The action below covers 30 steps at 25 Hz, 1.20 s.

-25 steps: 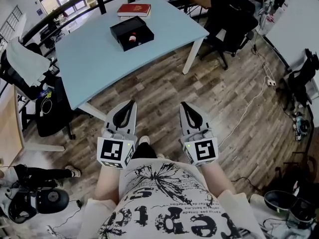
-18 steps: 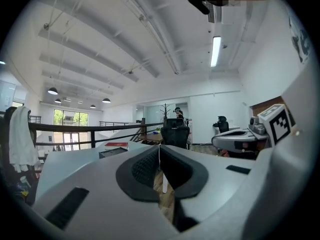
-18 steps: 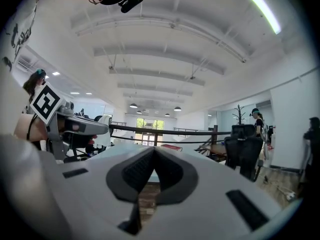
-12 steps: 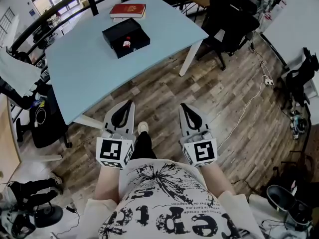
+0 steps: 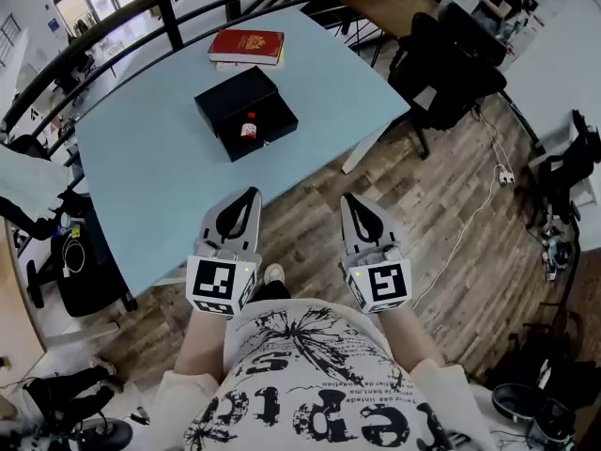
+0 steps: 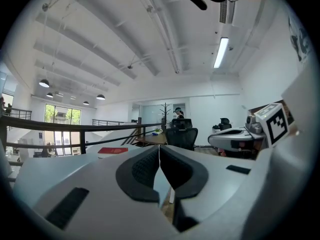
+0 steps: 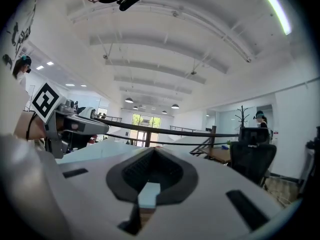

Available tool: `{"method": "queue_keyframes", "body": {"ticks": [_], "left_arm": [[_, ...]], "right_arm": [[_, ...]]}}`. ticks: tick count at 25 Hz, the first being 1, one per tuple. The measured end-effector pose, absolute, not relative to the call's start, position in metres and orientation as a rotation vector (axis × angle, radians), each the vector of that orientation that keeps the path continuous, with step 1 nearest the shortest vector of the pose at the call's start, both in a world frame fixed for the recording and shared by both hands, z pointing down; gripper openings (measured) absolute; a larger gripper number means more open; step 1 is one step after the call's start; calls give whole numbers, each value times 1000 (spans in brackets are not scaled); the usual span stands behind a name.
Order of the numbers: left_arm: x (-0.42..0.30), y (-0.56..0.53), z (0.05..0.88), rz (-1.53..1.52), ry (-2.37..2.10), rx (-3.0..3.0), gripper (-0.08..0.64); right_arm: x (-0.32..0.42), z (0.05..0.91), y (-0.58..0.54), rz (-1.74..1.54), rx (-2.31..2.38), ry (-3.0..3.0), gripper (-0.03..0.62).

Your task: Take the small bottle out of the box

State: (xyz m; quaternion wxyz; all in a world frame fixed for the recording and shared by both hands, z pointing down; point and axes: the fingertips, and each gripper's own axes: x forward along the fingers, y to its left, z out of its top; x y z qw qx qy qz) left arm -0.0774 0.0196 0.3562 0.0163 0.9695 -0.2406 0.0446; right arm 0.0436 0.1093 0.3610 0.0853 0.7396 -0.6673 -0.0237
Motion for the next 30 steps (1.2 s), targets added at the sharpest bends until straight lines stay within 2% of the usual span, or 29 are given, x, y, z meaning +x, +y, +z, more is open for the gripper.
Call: {"method": "queue_keyframes", "body": {"ticks": [6,16,30], "left_arm": [[-73,-65,355,159,-795,3002,20],[-75,-141,384,240,-993,2884,20],[-15,-226,417,338,-1440,2596,20]], "right_arm": [[50,354,13,-92,2163,-2038,9],[54,378,-86,-57,1977,-2204,9],[130,409,-228,8,1540,-2505,9]]}}
